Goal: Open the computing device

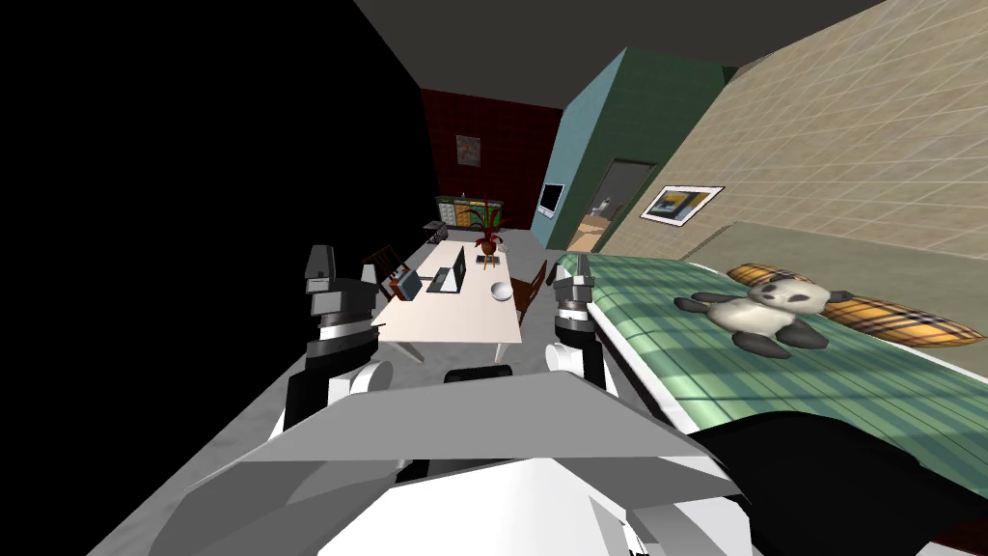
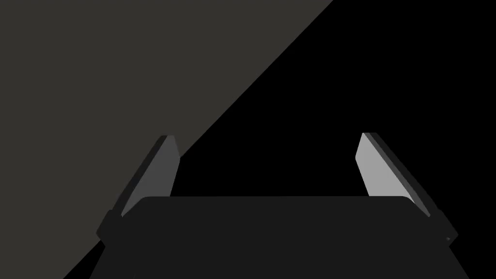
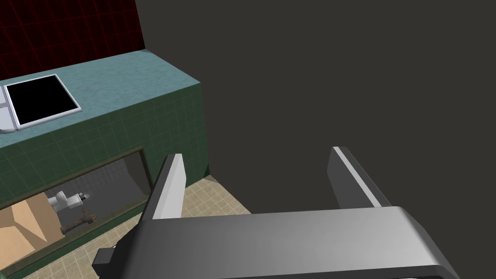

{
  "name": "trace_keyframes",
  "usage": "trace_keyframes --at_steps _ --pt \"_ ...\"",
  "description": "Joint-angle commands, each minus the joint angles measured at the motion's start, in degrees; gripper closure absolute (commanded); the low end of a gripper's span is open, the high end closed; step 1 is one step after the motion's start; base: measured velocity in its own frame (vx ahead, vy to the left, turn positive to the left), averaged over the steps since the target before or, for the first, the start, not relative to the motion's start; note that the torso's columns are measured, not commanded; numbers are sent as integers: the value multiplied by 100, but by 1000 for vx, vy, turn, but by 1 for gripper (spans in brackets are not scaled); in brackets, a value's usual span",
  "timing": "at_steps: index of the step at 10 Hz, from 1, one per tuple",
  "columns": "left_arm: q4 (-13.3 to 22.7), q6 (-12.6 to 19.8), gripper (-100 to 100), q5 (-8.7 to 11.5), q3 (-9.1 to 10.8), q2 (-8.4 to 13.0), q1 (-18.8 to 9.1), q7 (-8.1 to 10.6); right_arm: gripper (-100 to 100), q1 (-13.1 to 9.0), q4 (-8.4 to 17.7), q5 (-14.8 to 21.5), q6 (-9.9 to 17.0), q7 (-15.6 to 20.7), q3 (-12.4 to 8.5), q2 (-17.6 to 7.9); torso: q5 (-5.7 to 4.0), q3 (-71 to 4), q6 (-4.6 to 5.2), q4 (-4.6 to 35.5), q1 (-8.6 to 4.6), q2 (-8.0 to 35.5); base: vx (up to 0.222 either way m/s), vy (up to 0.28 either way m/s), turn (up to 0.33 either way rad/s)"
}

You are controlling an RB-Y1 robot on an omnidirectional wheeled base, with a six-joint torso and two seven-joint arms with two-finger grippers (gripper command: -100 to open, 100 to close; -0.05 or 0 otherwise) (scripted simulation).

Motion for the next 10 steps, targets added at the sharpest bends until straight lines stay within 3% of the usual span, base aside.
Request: trace_keyframes --at_steps 1,9,10 --pt "0 0 0 0 0 0 0 0 0 0 0 0 0 0 0 0 0 -467 0 235 0 232 0 0 0" --pt "-2 -1 0 0 0 0 0 0 0 0 -2 0 -1 0 0 0 0 -7073 0 3537 0 3539 0 0 0" --pt "139 59 -100 18 120 267 -20 -12 0 0 -2 0 -1 0 0 0 0 -7919 0 3960 0 3962 -15 -15 -135"
